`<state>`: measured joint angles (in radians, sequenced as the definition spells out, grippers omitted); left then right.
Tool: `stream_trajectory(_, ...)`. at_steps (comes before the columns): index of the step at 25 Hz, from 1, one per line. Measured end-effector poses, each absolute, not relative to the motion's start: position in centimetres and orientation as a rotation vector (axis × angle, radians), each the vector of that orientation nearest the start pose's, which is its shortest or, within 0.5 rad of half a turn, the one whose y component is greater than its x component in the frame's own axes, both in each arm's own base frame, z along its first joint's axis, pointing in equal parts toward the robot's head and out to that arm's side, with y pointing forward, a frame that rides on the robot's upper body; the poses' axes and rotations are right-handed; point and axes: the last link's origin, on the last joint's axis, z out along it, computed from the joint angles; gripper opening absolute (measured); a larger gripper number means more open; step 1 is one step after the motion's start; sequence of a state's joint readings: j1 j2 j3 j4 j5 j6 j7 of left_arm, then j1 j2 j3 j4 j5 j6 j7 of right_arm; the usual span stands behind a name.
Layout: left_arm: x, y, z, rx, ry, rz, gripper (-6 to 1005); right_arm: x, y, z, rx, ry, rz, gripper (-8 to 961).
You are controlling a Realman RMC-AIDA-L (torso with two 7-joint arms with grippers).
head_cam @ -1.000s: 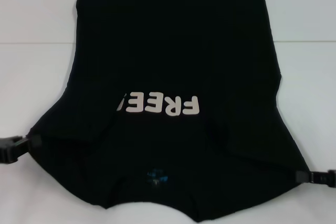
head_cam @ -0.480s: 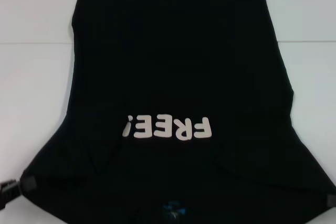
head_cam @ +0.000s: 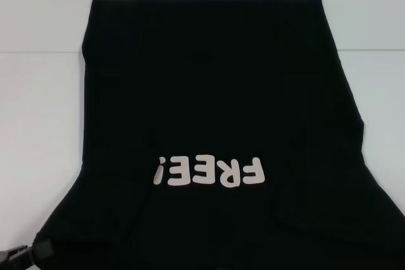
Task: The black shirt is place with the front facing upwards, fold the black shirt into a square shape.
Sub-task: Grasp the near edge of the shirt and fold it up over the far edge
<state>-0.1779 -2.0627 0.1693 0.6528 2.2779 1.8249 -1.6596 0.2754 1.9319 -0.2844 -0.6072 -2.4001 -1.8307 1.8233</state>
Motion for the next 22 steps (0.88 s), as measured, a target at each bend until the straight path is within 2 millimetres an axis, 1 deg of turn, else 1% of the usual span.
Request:
stream_trajectory(2,-37.5,18.4,4.1,-2.210,-1.546,-0.894,48,38.1,20.6,7.0,-2.337,1.726,0.649,48)
stream_trajectory(4,-37.3,19.1,4.2,-2.219,-1.538,-0.900,48,37.9,21.4,7.6,-2.322,1.699,0.680,48)
stream_trajectory(7,-36.5,21.2,4.2,-2.240,-1.514,-0.918,48,37.2,23.5,8.2,-2.318,1.635,0.712,47)
stream_trajectory(9,-36.0,23.0,4.3,-2.246,-1.502,-0.924,48,36.5,25.1,8.5,-2.327,1.593,0.720,47)
stream_trajectory(12,-34.9,26.9,4.2,-2.228,-1.492,-0.912,48,35.3,28.1,8.9,-2.327,1.535,0.709,48)
stream_trajectory(13,-34.6,28.0,4.2,-2.217,-1.492,-0.905,48,34.7,29.6,9.0,-2.327,1.508,0.704,48)
stream_trajectory(14,-34.2,29.5,4.3,-2.199,-1.488,-0.896,48,33.7,31.4,9.1,-2.327,1.473,0.699,48)
stream_trajectory(15,-33.7,31.0,4.4,-2.189,-1.478,-0.892,48,33.7,31.4,9.1,-2.327,1.473,0.699,49)
stream_trajectory(18,-31.8,35.1,4.8,-2.156,-1.438,-0.895,48,32.1,34.8,9.4,-2.305,1.418,0.682,49)
stream_trajectory(22,-29.6,39.7,5.1,-2.076,-1.379,-0.905,48,30.0,39.4,9.4,-2.233,1.358,0.651,48)
